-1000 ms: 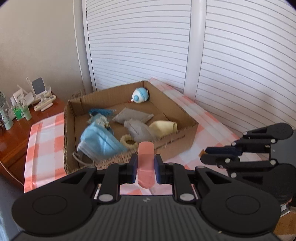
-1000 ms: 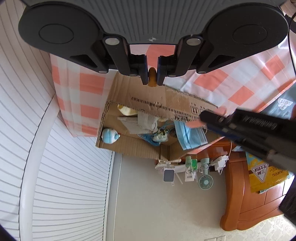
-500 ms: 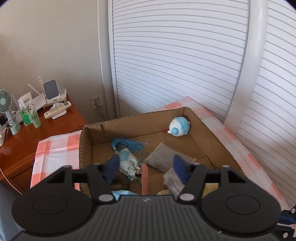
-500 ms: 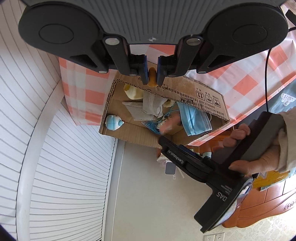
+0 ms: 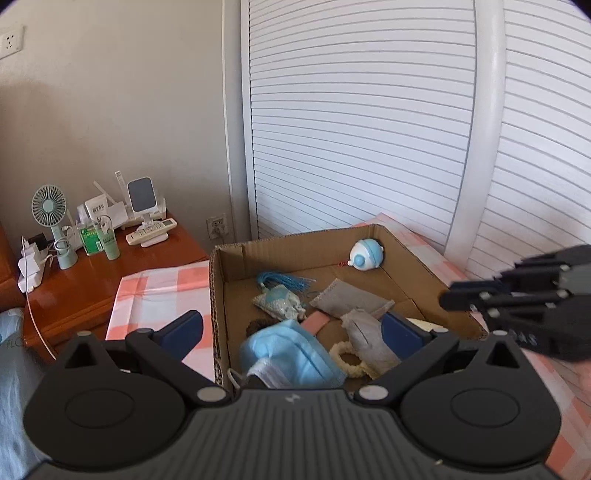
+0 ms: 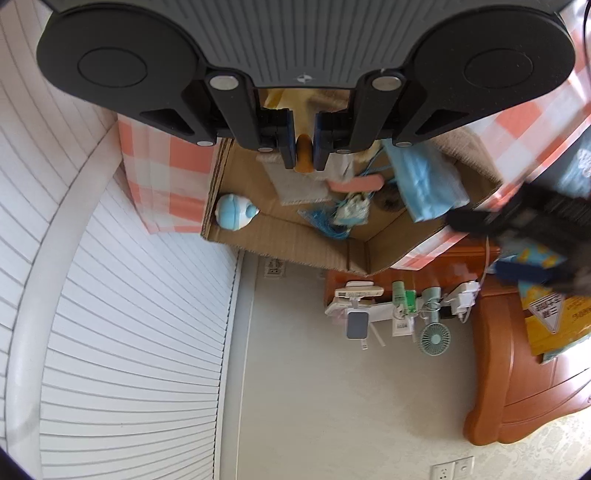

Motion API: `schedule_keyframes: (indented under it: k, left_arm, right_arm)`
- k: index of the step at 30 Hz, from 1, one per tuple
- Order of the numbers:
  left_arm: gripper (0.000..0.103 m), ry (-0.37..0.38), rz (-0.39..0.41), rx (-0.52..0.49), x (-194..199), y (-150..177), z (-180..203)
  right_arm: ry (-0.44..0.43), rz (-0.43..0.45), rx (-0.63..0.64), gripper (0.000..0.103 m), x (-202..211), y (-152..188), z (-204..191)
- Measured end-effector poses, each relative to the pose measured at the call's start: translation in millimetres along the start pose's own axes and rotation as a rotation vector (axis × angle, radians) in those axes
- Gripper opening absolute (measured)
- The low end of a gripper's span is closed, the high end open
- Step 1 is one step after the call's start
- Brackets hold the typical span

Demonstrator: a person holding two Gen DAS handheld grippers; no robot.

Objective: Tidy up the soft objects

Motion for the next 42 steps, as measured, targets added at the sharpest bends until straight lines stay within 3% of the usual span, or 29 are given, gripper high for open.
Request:
schedule_keyframes:
  k: [8, 10, 13, 15, 17, 22, 29, 35, 42]
  left_arm:
    - [0.102, -0.035, -0.026, 0.065, 14, 31, -2]
    - [0.102, -0.032, -0.038, 0.069, 14, 35, -3]
    - [0.102, -0.032, -0.043, 0.073, 16, 40, -3]
    - [0.102, -0.034, -0.047, 0.079, 15, 43, -4]
    - [0.102, -0.041, -0.059, 0.086, 14, 46, -5]
    - [0.102, -0.055, -0.066, 0.098, 18, 47, -2]
    - [0.102, -0.132, -0.064, 0.101, 31, 44, 5]
    - [0.102, -0.144, -0.086, 0.127, 41, 42, 15]
    - [0.102, -0.158, -0.096, 0.127, 47, 42, 24]
  right_arm:
    - [0.055, -0.032, -0.006, 0.012, -63, -35, 2]
    - [0.090, -0.046, -0.006, 0.019, -78, -40, 3]
    - [0.108, -0.081, -0.021, 0.045, -92, -42, 4]
    - [0.111, -0.089, -0.031, 0.090, -92, -41, 4]
    - [0.142, -0.073, -0.046, 0.103, -85, -39, 5]
    - [0.151, -0.080, -0.031, 0.103, -56, -34, -1]
    - [0.280, -0.217, -0.066, 0.103, -14, -6, -4]
    - [0.272, -0.302, -0.155, 0.103, 21, 28, -8]
    - [0.295, -0.283, -0.183, 0.103, 54, 41, -9]
Point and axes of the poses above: each gripper's, at about its wrist camera, not at the fingertips, and x roughly against the way its jaws point, z to its right, y to its underside, the point moved 7 cm from there along -x, roughly the way its jaws point, and after that the axes turned 13 degrees about y, right-handed, at the moved point
